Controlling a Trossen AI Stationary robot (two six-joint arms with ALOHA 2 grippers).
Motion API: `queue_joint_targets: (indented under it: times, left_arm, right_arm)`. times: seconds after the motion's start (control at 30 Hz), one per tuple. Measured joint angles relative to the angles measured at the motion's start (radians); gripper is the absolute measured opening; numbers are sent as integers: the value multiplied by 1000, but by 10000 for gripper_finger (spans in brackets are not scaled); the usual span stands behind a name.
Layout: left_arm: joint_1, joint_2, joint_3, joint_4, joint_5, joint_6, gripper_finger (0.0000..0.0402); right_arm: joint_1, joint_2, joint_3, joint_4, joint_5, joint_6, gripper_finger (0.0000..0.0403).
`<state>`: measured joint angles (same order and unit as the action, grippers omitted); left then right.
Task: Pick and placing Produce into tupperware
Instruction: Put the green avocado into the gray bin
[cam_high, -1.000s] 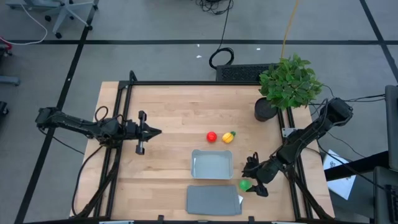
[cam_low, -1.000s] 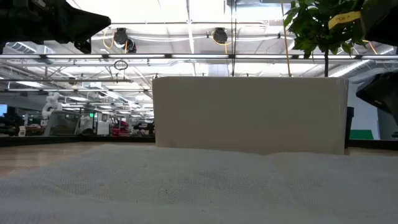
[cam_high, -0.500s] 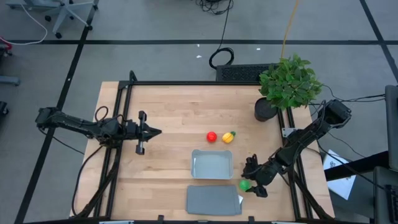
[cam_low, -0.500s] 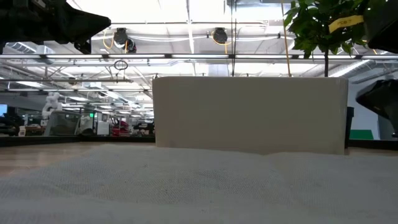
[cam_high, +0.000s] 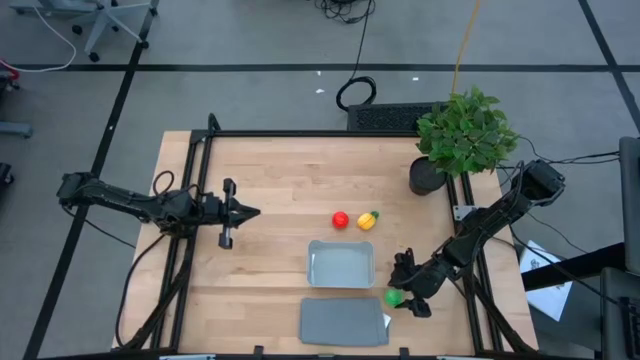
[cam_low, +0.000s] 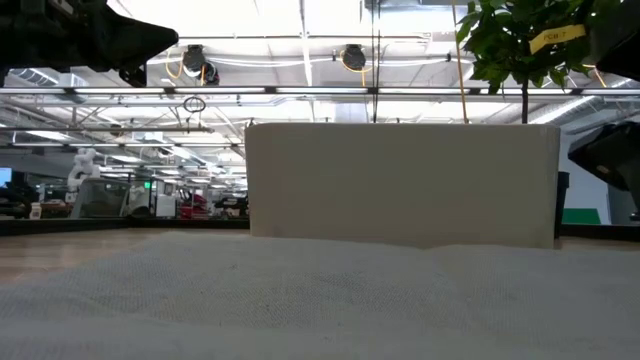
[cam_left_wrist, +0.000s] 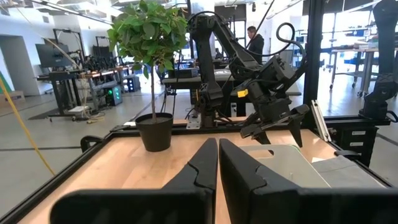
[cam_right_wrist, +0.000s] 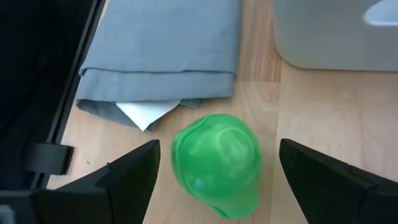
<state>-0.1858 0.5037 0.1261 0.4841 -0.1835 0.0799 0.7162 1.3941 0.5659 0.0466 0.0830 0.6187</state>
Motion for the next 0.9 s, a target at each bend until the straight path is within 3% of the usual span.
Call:
queue_joint_targets:
  times: [0.43,0.9]
  left_arm:
    - [0,0,0,-11,0,0,21]
    - [0,0,0,-11,0,1,21]
  right_arm:
    - [26,0,0,34,2,-4,318]
    - [26,116,0,119,-7,-15,318]
